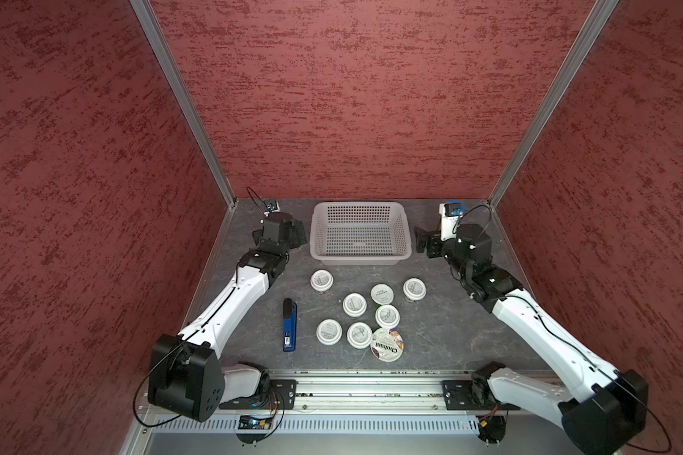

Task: Put the yogurt in the basket
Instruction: Pick up the yogurt from the center of the board.

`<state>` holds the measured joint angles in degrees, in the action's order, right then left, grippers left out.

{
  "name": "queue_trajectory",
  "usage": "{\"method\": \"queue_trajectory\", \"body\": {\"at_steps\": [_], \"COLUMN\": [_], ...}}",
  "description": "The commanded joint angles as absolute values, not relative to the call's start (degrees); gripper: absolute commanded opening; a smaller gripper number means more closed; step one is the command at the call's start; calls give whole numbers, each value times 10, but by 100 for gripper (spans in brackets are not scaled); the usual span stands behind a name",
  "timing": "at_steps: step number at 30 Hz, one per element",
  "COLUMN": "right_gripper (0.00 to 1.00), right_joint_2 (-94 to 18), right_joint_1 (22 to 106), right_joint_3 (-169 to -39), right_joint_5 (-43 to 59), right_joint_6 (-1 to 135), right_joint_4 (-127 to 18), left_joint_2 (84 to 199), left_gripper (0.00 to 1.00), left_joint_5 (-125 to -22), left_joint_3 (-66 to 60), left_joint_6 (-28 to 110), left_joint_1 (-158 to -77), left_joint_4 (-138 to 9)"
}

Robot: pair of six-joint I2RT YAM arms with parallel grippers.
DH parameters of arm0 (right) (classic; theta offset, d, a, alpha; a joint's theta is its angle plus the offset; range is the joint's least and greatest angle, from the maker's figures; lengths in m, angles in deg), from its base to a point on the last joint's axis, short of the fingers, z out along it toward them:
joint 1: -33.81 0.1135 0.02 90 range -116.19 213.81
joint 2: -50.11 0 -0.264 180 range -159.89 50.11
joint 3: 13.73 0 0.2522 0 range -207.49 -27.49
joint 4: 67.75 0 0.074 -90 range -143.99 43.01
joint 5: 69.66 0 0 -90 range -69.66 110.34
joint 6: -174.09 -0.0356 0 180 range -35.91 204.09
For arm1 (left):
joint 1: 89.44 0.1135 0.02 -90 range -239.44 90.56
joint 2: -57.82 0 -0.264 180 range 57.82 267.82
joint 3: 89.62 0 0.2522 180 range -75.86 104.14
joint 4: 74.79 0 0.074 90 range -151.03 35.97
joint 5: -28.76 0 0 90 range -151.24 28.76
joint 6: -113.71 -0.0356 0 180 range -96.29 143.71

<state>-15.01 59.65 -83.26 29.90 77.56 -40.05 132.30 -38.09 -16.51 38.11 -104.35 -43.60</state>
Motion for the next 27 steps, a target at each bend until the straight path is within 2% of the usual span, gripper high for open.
{"method": "queue_trajectory", "body": {"at_steps": [1,7,12,16,27], "right_gripper": [98,98,98,93,89], "right_joint_2": [-187,-218,-234,-233,-249], "right_joint_1": [620,644,647,647,648], "right_joint_3": [-853,-844,-828,-816,-794], "right_joint_5": [270,214,221,218,227], "right_joint_6": [718,687,671,665,674], "right_joint_4": [-193,-145,-114,-108,-148], "left_joint_2": [1321,1329,1326,1324,1359], "left_gripper": [100,100,100,100,100], "left_joint_5": [-378,-384,-426,-429,-450], "left_joint_3": [-131,-87,-91,-97,-65], "left_joint_6": [414,420,446,485,499], "left_joint_1": [-1045,-1035,-1032,-1026,-1025], "left_joint_4": [-366,-285,-262,-237,-174]}}
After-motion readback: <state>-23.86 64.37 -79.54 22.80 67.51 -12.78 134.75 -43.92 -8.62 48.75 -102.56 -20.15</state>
